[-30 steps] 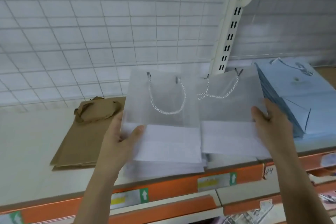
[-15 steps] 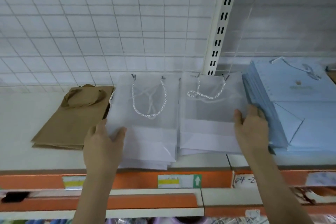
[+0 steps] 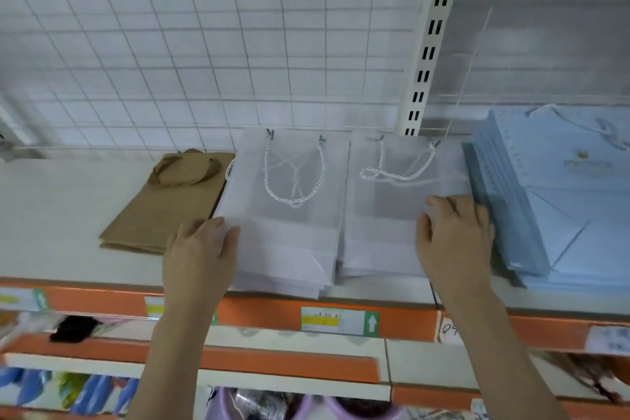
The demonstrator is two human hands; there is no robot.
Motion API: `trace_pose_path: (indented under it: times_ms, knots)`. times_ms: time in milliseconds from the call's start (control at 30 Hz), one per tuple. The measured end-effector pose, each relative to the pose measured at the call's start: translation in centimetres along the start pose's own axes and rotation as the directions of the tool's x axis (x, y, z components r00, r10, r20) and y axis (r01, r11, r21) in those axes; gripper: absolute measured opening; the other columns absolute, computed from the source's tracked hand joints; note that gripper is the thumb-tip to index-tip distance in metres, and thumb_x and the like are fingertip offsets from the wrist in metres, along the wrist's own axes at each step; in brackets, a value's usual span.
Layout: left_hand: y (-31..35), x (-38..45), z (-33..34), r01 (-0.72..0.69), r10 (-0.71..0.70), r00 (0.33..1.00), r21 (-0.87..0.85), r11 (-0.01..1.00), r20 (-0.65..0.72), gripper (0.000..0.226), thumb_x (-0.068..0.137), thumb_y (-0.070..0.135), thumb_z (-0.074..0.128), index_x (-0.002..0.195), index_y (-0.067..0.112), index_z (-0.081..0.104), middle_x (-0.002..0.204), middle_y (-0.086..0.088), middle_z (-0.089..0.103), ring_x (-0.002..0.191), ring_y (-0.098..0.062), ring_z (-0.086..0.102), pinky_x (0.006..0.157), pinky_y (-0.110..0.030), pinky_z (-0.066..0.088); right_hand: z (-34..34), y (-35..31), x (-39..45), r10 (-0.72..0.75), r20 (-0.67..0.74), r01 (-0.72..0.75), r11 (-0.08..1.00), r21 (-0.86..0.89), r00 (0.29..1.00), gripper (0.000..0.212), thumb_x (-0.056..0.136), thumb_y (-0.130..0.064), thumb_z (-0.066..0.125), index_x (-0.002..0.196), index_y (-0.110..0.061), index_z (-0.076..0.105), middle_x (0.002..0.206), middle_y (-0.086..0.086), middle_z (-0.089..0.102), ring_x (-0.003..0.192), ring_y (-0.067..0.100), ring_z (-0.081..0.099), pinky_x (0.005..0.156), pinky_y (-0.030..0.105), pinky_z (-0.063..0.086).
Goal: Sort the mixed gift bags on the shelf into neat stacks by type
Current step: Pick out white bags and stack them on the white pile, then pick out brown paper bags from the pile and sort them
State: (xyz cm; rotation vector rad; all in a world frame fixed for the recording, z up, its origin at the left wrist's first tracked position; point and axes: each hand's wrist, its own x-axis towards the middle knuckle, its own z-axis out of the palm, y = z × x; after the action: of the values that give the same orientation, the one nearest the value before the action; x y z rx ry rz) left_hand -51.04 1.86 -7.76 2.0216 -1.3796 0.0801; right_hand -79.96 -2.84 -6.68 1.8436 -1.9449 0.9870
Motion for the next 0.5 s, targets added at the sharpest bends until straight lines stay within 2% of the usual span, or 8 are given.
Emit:
trace_pose_path:
  times_ms: [67, 133, 167, 333, 433, 500]
  knots:
    - [-0.7, -0.1, -1.1, -0.025, 0.026, 0.999, -0.019, 1.000, 0.019, 0.023, 0.085, 0.021, 0.063, 0.100, 0.004, 0.069, 0.097, -0.016, 0.065, 0.092, -0.039, 0.057, 0.079, -0.042, 0.047, -0.1, -1.8, -1.2, -0.029, -0.008, 0.029, 0.997, 0.070, 1.000, 0.018, 0.073, -0.004, 0.070, 0.091, -0.003, 0.068, 0.089, 0.020, 0.062, 0.079, 0.041, 0.058, 0.070, 0.044, 0.048]
    - [-1.4, -0.1, -2.0, -0.044, 0.045, 0.998, -0.025, 0.999, 0.038, 0.019, 0.086, 0.021, 0.062, 0.090, 0.003, 0.067, 0.084, -0.014, 0.064, 0.080, -0.036, 0.057, 0.066, -0.034, 0.041, 0.0, -4.0, -2.5, -0.084, 0.005, 0.083, 0.990, 0.111, 0.996, 0.017, 0.075, -0.010, 0.065, 0.091, -0.006, 0.068, 0.086, 0.015, 0.063, 0.076, 0.037, 0.059, 0.068, 0.041, 0.050]
    - [-1.9, 0.0, -2.3, -0.040, 0.041, 0.998, -0.031, 0.999, 0.048, 0.018, 0.086, 0.021, 0.061, 0.088, 0.004, 0.067, 0.082, -0.013, 0.064, 0.078, -0.034, 0.057, 0.065, -0.031, 0.038, 0.0, -5.2, -3.1, -0.108, 0.022, 0.104, 0.986, 0.134, 0.994, 0.016, 0.076, -0.012, 0.063, 0.090, -0.007, 0.068, 0.086, 0.013, 0.063, 0.076, 0.035, 0.060, 0.068, 0.039, 0.050]
    - [-6.0, 1.5, -3.5, -0.021, 0.023, 0.997, -0.039, 0.999, 0.067, 0.022, 0.087, 0.024, 0.061, 0.098, 0.007, 0.068, 0.094, -0.012, 0.068, 0.085, -0.032, 0.061, 0.069, -0.030, 0.040, 0.3, -12.0, -4.4, -0.190, 0.104, 0.156, 0.951, 0.266, 0.976, 0.029, 0.082, -0.023, 0.043, 0.090, -0.007, 0.067, 0.083, 0.009, 0.062, 0.071, 0.030, 0.060, 0.066, 0.036, 0.052]
    - [-9.3, 3.2, -4.4, -0.036, 0.039, 0.995, -0.034, 0.999, 0.092, 0.024, 0.085, 0.022, 0.064, 0.101, 0.005, 0.068, 0.095, -0.012, 0.067, 0.082, -0.031, 0.061, 0.071, -0.031, 0.042, 1.1, -16.8, -4.8, -0.236, 0.164, 0.172, 0.927, 0.332, 0.958, 0.021, 0.082, -0.017, 0.050, 0.090, -0.006, 0.066, 0.084, 0.010, 0.062, 0.071, 0.029, 0.061, 0.065, 0.034, 0.053]
    - [-11.6, 4.7, -5.3, -0.063, 0.069, 0.992, -0.059, 0.996, 0.110, 0.024, 0.081, 0.017, 0.069, 0.100, 0.003, 0.068, 0.094, -0.015, 0.065, 0.082, -0.034, 0.060, 0.073, -0.033, 0.043, 1.8, -20.1, -5.0, -0.249, 0.229, 0.132, 0.893, 0.430, 0.941, 0.021, 0.084, -0.014, 0.049, 0.094, -0.005, 0.066, 0.085, 0.010, 0.062, 0.070, 0.027, 0.060, 0.065, 0.034, 0.053]
